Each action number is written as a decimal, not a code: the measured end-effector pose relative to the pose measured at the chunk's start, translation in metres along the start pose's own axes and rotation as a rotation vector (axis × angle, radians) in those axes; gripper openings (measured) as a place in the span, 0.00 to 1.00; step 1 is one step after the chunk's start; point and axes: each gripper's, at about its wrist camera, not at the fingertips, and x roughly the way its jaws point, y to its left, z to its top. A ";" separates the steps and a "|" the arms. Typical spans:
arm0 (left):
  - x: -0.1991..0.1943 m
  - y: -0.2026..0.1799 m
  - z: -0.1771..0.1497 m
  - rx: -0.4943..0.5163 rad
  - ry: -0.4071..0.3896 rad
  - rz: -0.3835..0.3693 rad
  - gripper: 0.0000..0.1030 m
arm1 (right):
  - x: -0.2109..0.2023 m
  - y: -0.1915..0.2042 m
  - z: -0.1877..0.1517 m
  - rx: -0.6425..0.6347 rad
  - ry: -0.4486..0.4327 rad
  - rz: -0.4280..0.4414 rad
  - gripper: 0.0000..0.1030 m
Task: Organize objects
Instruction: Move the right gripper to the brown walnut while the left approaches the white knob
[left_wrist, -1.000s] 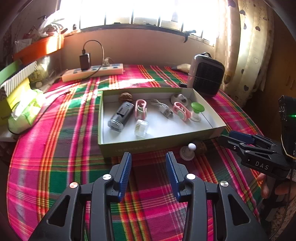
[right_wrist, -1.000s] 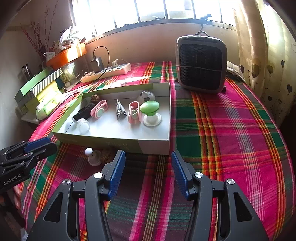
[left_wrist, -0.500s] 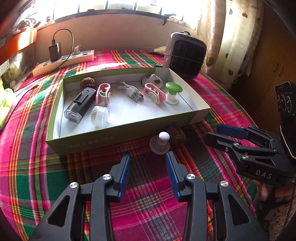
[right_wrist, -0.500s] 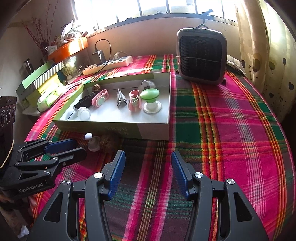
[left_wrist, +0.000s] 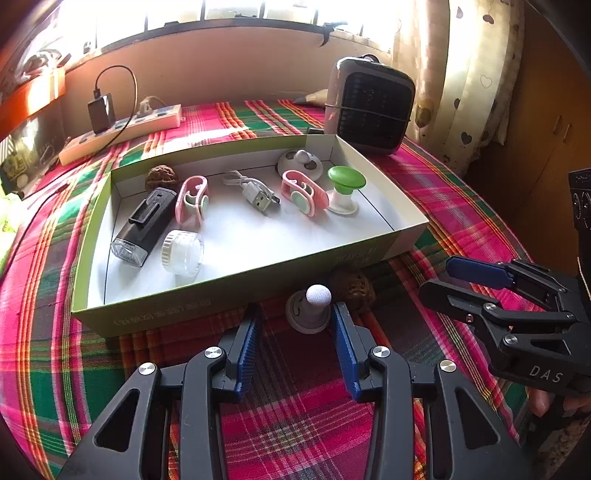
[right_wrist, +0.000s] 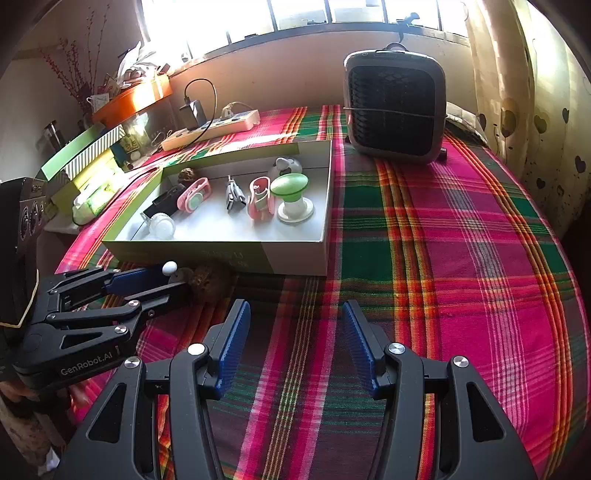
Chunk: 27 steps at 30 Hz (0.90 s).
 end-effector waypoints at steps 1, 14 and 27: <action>0.001 0.000 0.001 -0.005 0.001 0.004 0.36 | 0.001 0.001 0.000 -0.002 0.002 0.002 0.51; 0.001 0.000 0.001 -0.029 -0.003 0.026 0.33 | 0.004 0.004 -0.001 -0.018 0.019 0.005 0.51; -0.006 0.012 -0.006 -0.069 -0.010 0.024 0.29 | 0.003 0.016 -0.001 -0.044 0.022 0.013 0.51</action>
